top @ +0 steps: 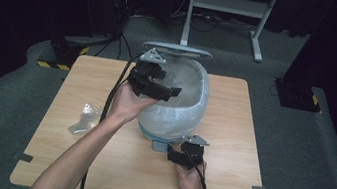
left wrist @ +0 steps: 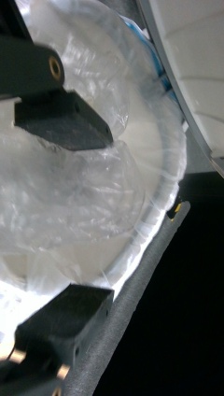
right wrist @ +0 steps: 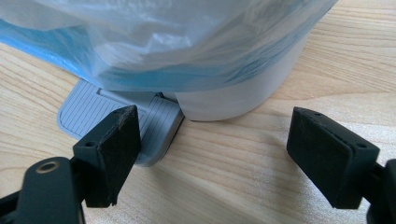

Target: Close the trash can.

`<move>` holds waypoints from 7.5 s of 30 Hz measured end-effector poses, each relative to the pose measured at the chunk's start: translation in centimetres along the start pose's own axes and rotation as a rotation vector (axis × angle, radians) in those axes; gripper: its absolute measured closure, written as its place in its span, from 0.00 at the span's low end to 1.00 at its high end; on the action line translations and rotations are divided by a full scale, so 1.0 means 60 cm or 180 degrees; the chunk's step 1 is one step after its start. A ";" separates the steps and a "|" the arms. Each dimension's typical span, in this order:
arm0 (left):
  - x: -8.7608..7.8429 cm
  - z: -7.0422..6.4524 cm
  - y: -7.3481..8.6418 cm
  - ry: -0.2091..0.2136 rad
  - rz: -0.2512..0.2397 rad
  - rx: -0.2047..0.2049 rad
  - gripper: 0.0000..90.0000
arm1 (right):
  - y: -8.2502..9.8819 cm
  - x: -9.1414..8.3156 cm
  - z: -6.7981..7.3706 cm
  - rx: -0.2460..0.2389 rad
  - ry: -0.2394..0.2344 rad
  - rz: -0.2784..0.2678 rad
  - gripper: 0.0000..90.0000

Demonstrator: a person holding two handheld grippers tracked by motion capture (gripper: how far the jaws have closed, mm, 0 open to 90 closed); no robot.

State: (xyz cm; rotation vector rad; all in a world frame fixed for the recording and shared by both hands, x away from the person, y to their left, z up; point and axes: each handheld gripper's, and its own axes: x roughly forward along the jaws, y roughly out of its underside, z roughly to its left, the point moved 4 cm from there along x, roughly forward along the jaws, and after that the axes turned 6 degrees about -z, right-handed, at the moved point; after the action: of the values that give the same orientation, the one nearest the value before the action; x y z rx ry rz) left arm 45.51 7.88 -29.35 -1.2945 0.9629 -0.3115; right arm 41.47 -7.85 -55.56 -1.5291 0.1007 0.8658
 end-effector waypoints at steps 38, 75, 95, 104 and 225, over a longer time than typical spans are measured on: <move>-0.029 0.017 0.036 -0.0103 0.0092 -0.0024 0.68 | 0.000 0.000 0.001 0.0017 -0.0013 -0.0001 0.20; -0.052 0.033 0.053 -0.0187 -0.0092 -0.0178 0.43 | 0.000 0.000 0.001 0.0019 -0.0019 0.0002 0.20; -0.096 0.064 0.083 -0.0239 -0.0343 -0.0396 0.43 | 0.000 -0.001 0.000 -0.0002 -0.0021 -0.0003 0.21; -0.109 0.069 0.099 -0.0430 -0.0438 -0.0404 0.37 | 0.000 -0.001 0.000 -0.0005 -0.0020 -0.0004 0.21; -0.099 0.233 0.483 -0.1262 0.0573 -0.0962 0.31 | 0.000 -0.001 -0.001 0.0031 -0.0040 -0.0002 0.21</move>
State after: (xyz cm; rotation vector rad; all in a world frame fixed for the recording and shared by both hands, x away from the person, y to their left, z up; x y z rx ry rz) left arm 43.52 29.84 -53.51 -1.4607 0.7957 0.2343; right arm 41.46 -7.90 -55.55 -1.5143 0.0950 0.8730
